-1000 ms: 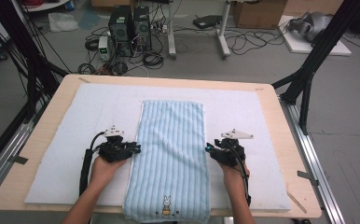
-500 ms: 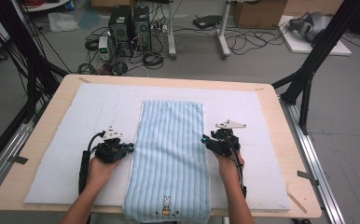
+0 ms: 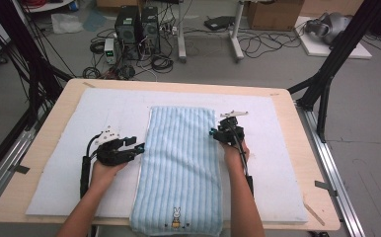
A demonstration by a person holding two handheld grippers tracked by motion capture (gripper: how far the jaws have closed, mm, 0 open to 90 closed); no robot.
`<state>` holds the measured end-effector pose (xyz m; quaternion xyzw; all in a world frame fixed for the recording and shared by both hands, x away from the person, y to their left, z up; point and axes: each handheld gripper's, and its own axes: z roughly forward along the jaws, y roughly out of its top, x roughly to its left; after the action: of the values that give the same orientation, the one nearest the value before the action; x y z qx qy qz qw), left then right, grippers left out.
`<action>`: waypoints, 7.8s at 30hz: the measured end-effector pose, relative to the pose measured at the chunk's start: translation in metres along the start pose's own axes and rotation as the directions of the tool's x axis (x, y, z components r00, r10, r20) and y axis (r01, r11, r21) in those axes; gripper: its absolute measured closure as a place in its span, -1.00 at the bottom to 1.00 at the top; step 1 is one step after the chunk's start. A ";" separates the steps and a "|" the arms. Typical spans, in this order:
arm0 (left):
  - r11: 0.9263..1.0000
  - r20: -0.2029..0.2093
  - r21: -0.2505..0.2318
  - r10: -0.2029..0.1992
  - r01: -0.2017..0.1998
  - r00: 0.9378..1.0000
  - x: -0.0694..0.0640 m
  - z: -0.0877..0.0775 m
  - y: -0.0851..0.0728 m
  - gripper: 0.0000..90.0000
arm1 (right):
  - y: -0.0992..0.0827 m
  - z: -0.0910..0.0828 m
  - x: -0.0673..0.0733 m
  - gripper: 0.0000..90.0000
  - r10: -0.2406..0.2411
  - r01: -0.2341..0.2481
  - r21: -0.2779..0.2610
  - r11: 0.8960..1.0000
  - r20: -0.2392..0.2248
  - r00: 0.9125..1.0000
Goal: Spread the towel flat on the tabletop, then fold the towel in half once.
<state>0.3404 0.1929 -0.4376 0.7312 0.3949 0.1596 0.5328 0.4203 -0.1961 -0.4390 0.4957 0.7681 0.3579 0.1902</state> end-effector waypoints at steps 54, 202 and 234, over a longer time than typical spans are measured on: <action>0.997 0.039 -0.083 -0.001 0.005 0.999 0.009 -0.014 0.027 -0.53 | -0.050 -0.110 -0.014 -0.78 -0.134 0.105 -0.224 0.969 -0.120 0.984; 0.996 0.187 0.089 0.003 -0.020 0.982 -0.023 -0.015 -0.020 0.91 | -0.081 -0.094 0.036 0.90 -0.064 0.039 -0.115 0.993 -0.224 0.973; 0.970 0.057 0.242 -0.033 0.019 0.998 -0.006 0.041 0.003 0.36 | -0.035 -0.034 0.024 0.49 0.024 -0.014 0.073 0.997 -0.137 0.990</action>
<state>0.3642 0.1611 -0.4496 0.7898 0.4047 0.0812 0.4536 0.3663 -0.1951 -0.4406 0.4837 0.7871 0.3650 0.1154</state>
